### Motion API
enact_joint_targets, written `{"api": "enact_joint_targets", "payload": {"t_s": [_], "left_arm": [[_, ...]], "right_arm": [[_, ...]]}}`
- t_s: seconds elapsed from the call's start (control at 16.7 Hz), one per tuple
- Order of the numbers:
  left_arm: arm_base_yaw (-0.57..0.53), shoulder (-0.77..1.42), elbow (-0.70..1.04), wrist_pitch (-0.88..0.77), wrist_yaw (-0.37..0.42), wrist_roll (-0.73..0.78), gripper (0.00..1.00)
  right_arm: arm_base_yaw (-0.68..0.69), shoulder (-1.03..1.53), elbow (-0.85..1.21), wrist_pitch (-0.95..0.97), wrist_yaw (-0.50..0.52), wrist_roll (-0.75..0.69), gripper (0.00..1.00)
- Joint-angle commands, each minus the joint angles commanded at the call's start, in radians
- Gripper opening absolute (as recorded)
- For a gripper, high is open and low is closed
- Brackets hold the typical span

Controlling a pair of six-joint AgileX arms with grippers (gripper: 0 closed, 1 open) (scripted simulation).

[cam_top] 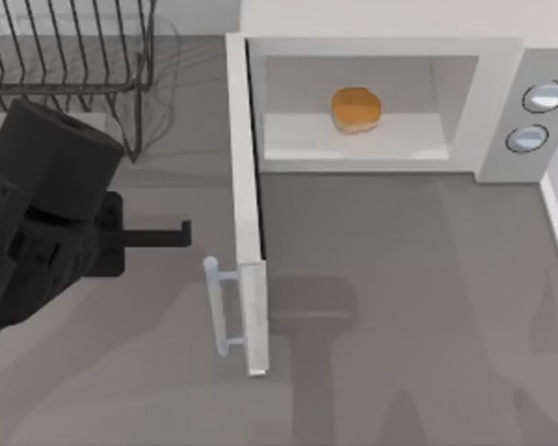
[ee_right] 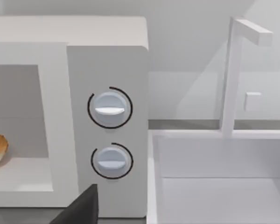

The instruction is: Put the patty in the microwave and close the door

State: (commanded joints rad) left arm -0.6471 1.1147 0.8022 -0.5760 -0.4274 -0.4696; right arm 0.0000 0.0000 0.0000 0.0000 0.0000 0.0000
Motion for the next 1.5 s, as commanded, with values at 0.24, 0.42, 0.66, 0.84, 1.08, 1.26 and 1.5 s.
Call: {"api": "enact_joint_targets", "payload": {"t_s": [0.24, 0.42, 0.66, 0.84, 1.08, 1.26, 1.5], "left_arm": [[0.004, -0.002, -0.006, 0.005, 0.001, 0.001, 0.0], [0.004, 0.026, -0.061, 0.067, 0.001, 0.002, 0.0], [0.004, 0.074, -0.166, 0.249, 0.002, 0.004, 0.0], [0.005, 0.111, -0.251, 0.391, 0.003, 0.005, 0.0], [0.005, 0.152, -0.33, 0.485, 0.004, 0.007, 0.0], [0.005, 0.152, -0.33, 0.485, 0.004, 0.007, 0.0], [-0.031, 0.186, -0.295, 0.47, -0.018, -0.026, 0.0]], "right_arm": [[0.0, 0.0, 0.0, 0.0, 0.0, 0.0, 1.0], [0.0, 0.0, 0.0, 0.0, 0.0, 0.0, 1.0], [0.0, 0.0, 0.0, 0.0, 0.0, 0.0, 1.0], [0.0, 0.0, 0.0, 0.0, 0.0, 0.0, 1.0], [0.0, 0.0, 0.0, 0.0, 0.0, 0.0, 1.0], [0.0, 0.0, 0.0, 0.0, 0.0, 0.0, 1.0], [0.0, 0.0, 0.0, 0.0, 0.0, 0.0, 1.0]]}}
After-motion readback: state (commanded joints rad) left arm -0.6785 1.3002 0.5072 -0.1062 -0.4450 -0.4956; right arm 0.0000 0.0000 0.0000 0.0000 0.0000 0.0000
